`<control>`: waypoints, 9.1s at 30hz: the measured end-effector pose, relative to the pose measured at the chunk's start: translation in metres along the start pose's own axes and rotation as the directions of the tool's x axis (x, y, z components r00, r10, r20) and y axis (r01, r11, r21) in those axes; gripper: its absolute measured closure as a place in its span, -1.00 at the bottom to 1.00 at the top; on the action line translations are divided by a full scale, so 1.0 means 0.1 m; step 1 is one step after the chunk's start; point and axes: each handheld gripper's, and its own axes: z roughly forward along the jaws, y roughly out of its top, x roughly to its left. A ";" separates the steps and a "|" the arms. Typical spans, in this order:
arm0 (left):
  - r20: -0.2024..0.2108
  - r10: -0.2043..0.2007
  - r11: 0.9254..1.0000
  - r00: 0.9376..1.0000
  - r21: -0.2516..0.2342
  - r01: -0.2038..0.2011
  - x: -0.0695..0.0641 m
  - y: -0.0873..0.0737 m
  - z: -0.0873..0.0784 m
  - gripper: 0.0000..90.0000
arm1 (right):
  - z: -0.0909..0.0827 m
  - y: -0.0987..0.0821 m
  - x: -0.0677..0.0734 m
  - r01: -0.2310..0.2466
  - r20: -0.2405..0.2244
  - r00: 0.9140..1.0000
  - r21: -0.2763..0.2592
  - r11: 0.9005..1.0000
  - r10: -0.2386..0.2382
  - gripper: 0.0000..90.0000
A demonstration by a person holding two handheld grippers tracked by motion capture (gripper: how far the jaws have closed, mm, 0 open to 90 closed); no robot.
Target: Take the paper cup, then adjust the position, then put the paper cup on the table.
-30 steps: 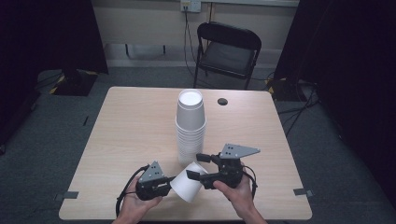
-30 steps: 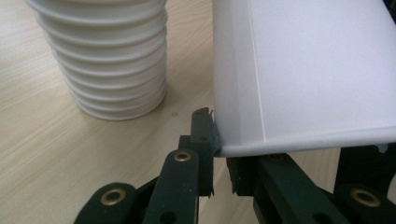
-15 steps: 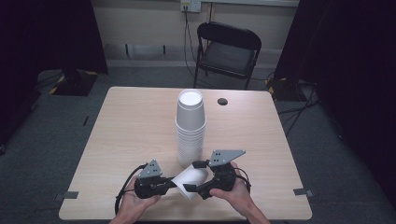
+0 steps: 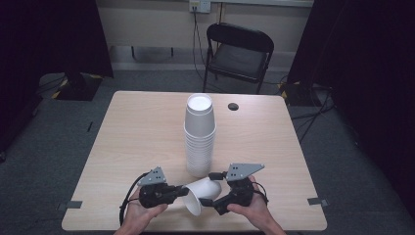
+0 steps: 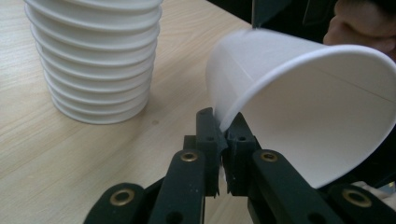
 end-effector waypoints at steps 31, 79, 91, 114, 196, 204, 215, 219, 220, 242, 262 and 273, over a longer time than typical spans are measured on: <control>0.081 -0.204 0.979 0.975 -0.007 0.206 0.05 0.03 -0.09 0.93 | 0.33 -0.18 0.21 0.263 0.042 0.960 0.212 0.941 -0.278 -0.79; 0.012 -0.158 0.983 0.987 -0.088 0.159 0.00 0.06 -0.08 0.75 | 0.50 -0.16 0.27 0.192 0.075 0.976 0.161 0.968 -0.206 -0.67; -0.062 -0.085 0.977 0.994 -0.200 0.071 0.00 0.08 -0.21 0.04 | 0.40 -0.14 0.20 0.165 0.119 0.976 0.132 0.977 -0.181 -0.67; -0.274 0.010 0.978 0.962 -0.198 -0.066 0.24 0.07 -0.44 -0.57 | 0.07 -0.15 -0.05 0.053 0.241 0.968 0.047 0.998 -0.063 -0.66; -0.368 0.000 0.993 0.930 -0.106 -0.042 0.44 -0.01 -0.36 -0.64 | 0.18 -0.04 -1.78 -0.210 0.552 0.804 -0.085 0.974 0.222 -0.65; -0.368 0.004 0.993 0.930 -0.105 -0.046 0.42 -0.03 -0.38 -0.64 | 0.21 -0.22 -1.82 -0.244 0.555 0.797 -0.067 0.968 0.239 -0.65; -0.371 0.003 0.993 0.929 -0.111 -0.048 0.39 -0.04 -0.41 -0.64 | 0.15 -0.30 -1.77 -0.253 0.559 0.789 -0.081 0.964 0.254 -0.66; -0.374 0.003 0.992 0.927 -0.113 -0.049 0.37 -0.04 -0.42 -0.64 | 0.14 -0.29 -1.75 -0.247 0.564 0.792 -0.058 0.967 0.236 -0.66; -0.374 0.005 0.993 0.927 -0.110 -0.050 0.37 -0.04 -0.41 -0.64 | 0.14 -0.30 -1.74 -0.247 0.564 0.791 -0.057 0.967 0.236 -0.66; -0.377 -0.012 0.994 0.926 -0.104 -0.030 0.40 -0.06 -0.40 -0.63 | 0.13 -0.41 -1.73 -0.264 0.554 0.796 -0.044 0.963 0.243 -0.68; -0.368 -0.023 0.995 0.930 -0.103 -0.016 0.42 -0.06 -0.41 -0.62 | 0.06 -0.47 -1.66 -0.287 0.562 0.790 -0.010 0.958 0.243 -0.70; -0.366 -0.037 0.995 0.930 -0.096 0.002 0.45 -0.07 -0.39 -0.62 | -0.10 -0.50 -1.59 -0.283 0.568 0.788 -0.012 0.959 0.240 -0.70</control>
